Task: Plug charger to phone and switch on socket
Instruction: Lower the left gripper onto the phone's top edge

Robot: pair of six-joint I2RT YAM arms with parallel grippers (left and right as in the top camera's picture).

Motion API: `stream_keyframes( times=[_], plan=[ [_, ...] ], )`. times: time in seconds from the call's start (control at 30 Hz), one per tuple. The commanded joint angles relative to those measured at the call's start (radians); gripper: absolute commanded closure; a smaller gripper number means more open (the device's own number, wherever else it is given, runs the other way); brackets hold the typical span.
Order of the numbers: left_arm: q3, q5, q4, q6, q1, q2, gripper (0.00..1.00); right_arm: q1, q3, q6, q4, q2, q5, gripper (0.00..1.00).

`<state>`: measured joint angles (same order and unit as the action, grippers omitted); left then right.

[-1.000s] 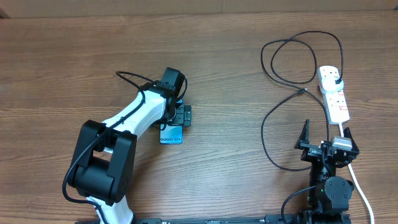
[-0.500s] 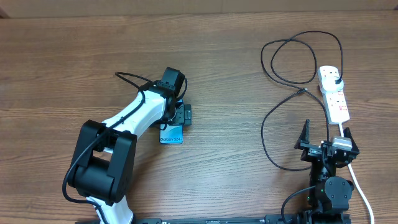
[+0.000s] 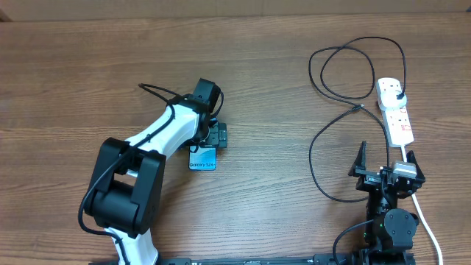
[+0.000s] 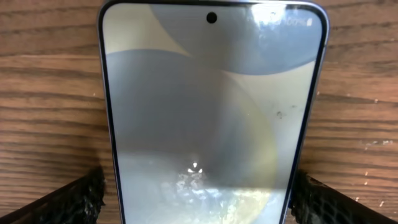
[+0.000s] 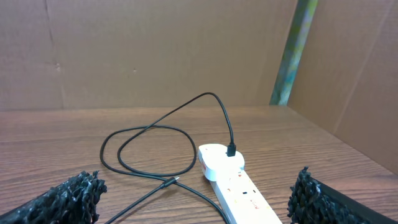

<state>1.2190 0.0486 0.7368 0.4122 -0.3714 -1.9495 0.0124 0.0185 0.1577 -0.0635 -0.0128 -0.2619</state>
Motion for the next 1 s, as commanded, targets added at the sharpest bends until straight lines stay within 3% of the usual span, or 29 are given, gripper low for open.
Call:
stream_keyframes(
  times=[0.0, 0.27, 0.5, 0.6, 0.83, 0.97],
  plan=[
    [-0.04, -0.042, 0.002, -0.002, 0.002, -0.116, 0.0, -0.004, -0.011, 0.008, 0.007, 0.01, 0.001, 0.0],
    [-0.039, -0.127, 0.018, -0.007, -0.01, -0.117, 0.09, -0.004, -0.011, 0.008, 0.006, 0.01, 0.001, 0.0],
    [-0.039, -0.13, 0.022, -0.016, -0.016, -0.117, 0.08, -0.004, -0.011, 0.008, 0.006, 0.01, 0.001, 0.0],
    [-0.039, -0.148, 0.029, -0.016, -0.016, -0.117, 0.0, -0.004, -0.011, 0.008, 0.007, 0.01, 0.001, 0.0],
    [-0.039, -0.173, 0.034, -0.015, -0.016, -0.117, 0.0, -0.004, -0.011, 0.008, 0.007, 0.01, 0.001, 0.0],
    [-0.039, -0.173, 0.039, -0.008, -0.016, -0.117, 0.08, -0.004, -0.011, 0.008, 0.006, 0.01, 0.001, 0.0]
  ],
)
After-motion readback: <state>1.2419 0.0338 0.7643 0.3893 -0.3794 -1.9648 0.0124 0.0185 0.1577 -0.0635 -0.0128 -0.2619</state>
